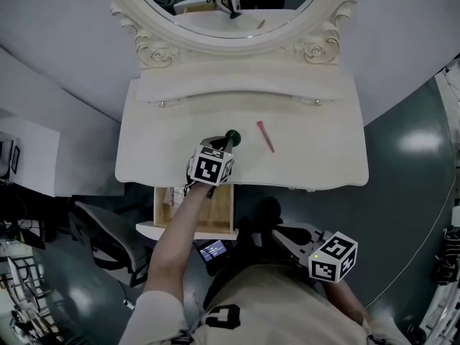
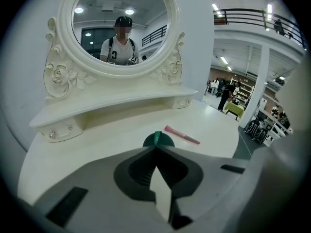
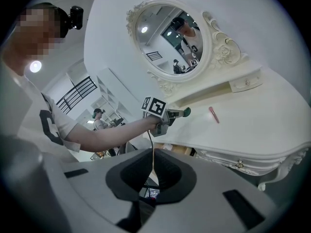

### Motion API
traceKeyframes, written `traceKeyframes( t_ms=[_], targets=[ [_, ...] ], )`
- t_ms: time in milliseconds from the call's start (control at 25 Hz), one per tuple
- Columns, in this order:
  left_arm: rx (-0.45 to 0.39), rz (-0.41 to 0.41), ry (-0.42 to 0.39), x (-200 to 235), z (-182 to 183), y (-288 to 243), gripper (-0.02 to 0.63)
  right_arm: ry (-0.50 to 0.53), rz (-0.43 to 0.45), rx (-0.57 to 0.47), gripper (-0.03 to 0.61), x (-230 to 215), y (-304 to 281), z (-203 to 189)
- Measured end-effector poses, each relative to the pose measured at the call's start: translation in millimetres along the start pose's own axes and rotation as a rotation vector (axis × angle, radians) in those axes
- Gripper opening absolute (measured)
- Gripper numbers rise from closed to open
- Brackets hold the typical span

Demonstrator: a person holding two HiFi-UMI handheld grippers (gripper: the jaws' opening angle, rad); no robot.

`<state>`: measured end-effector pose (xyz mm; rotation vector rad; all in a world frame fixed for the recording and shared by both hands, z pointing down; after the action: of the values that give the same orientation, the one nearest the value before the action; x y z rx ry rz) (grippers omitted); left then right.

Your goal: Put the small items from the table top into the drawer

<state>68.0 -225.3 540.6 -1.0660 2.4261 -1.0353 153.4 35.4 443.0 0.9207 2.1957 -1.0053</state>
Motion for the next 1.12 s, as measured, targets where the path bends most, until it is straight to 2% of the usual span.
traceKeyframes(
  t_ms=[1120],
  targets=[
    [-0.152, 0.029, -0.016, 11, 11, 94, 0.057, 0.143, 0.002, 0.015, 0.029, 57, -17, -15]
  ],
)
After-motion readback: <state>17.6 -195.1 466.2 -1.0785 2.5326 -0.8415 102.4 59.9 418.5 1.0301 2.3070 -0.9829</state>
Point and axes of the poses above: the fingertips, and each gripper's own axes: y backward along the fingers, x to its left, z out of its top, the point moved 2 cm from there along y, backward along the fingers, and after that the axes turned 6 degrees about -y, right-handed, at the moved point
